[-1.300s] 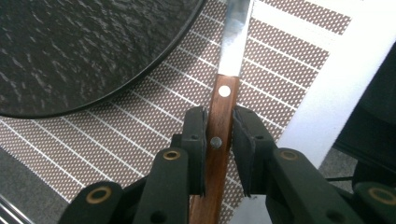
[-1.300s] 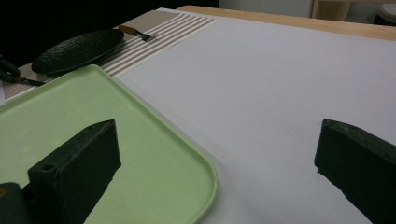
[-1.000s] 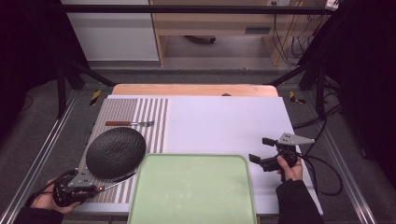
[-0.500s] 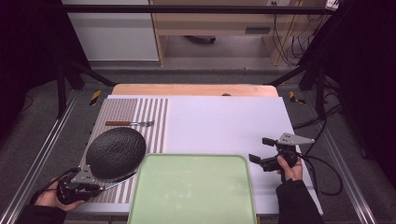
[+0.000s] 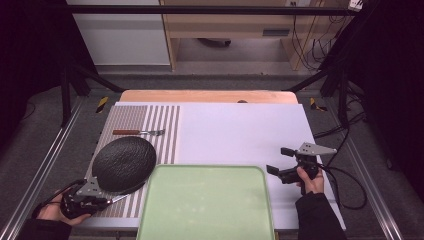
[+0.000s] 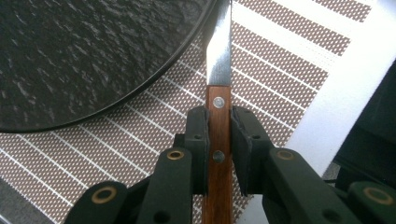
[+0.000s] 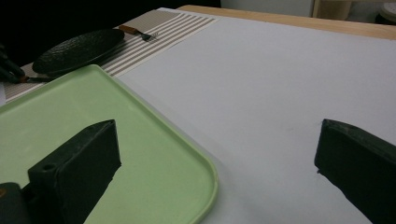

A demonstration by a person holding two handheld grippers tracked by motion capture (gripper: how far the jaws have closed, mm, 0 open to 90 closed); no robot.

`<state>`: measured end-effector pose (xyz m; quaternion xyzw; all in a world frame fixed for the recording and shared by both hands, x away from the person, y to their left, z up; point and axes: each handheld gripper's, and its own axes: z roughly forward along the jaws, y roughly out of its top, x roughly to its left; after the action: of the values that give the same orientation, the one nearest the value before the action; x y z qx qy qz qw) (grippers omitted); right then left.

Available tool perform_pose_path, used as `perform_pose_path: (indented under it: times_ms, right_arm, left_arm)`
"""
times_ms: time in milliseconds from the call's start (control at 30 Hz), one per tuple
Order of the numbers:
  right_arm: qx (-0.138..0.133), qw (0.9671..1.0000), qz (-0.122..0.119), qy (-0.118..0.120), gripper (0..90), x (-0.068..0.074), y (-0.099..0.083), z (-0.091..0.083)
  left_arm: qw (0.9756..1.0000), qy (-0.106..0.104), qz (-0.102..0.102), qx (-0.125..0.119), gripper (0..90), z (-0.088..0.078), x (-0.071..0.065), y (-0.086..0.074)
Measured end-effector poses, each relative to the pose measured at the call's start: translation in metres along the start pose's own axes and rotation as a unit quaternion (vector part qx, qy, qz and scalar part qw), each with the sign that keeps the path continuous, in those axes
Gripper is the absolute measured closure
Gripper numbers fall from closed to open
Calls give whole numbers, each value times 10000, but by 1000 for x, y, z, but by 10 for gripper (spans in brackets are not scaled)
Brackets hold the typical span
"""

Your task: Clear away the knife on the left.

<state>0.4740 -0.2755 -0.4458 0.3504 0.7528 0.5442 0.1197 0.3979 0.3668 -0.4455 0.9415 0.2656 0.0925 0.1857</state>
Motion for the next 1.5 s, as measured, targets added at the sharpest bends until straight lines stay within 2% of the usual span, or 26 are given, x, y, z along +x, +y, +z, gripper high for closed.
perform_pose_path:
  times_ms: [433, 767, 967, 1333, 1500]
  right_arm:
    - [3, 10000, 0, -3, 3, 0, 0, 0]
    - [9, 10000, -14, -6, 3, 0, 0, 0]
    - [10, 10000, -17, -3, 3, 0, 0, 0]
    - [5, 10000, -8, 6, 3, 0, 0, 0]
    - [1, 10000, -12, 7, 3, 0, 0, 0]
  left_arm:
    - [9998, -65, 24, -200, 769, -11, -7, -3]
    - [9994, -66, 38, -346, 769, -15, -14, 5]
    - [9989, -2, -32, -457, 769, -16, -16, 14]
    - [9969, 184, -319, -691, 768, -16, -18, 33]
    - [9963, 258, -404, -707, 769, -14, -20, 42]
